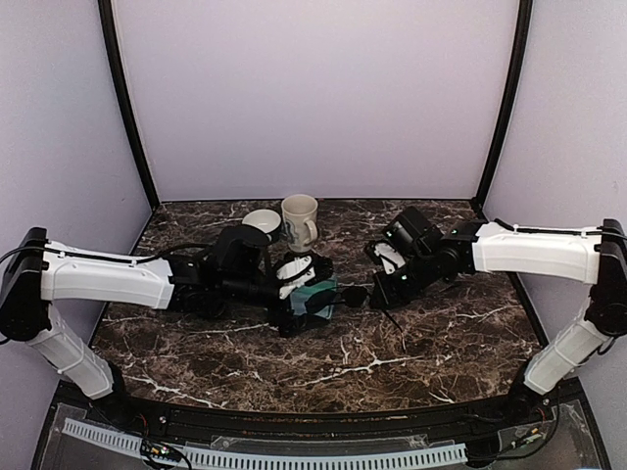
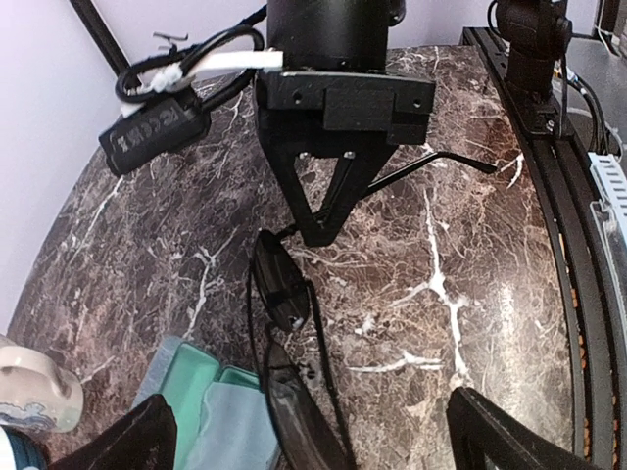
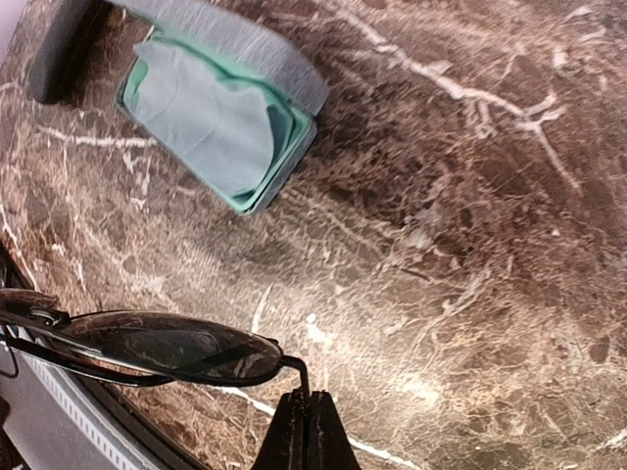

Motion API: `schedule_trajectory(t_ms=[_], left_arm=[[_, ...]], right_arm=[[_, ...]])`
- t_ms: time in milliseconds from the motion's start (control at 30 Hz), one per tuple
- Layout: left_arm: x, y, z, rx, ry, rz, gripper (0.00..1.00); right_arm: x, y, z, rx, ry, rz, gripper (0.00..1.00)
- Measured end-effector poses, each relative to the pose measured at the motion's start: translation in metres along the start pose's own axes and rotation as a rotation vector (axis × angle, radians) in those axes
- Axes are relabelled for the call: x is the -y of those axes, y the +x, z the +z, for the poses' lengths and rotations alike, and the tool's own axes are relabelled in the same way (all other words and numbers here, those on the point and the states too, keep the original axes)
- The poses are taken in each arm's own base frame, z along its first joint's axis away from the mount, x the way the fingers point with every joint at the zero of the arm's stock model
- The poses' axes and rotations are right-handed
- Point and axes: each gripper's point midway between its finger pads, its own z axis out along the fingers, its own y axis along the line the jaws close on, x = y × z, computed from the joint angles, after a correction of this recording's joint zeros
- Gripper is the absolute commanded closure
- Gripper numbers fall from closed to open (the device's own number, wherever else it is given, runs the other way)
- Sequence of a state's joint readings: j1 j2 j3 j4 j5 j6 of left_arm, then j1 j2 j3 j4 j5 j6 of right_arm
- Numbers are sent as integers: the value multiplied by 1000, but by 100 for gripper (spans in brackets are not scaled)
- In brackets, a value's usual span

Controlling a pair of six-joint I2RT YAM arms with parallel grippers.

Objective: Organize the sunglasses
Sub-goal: Pass from the right arm to the left

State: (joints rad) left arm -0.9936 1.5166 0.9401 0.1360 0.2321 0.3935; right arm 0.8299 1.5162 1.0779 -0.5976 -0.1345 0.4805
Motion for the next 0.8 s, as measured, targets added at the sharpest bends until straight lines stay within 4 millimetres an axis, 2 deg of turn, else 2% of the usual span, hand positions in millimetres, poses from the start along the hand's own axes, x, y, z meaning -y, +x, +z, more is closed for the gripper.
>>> schedule_trajectory(t_ms=[100,267,533,800], left_arm=[[3,-3,-6,5,3,86,1],[21,0,-11,-4,26,236,1],[28,3,-7,-37,13,372,1],[32,18,5,-117,-2,458,2]], right_arm=[[-5,6,4,-48,-22,-7,100],[-11,15,3,-106,-56,-15,100],[-17,25,3,-160,-99,-16,100],[-20,27,5,-181,-113,-15,100]])
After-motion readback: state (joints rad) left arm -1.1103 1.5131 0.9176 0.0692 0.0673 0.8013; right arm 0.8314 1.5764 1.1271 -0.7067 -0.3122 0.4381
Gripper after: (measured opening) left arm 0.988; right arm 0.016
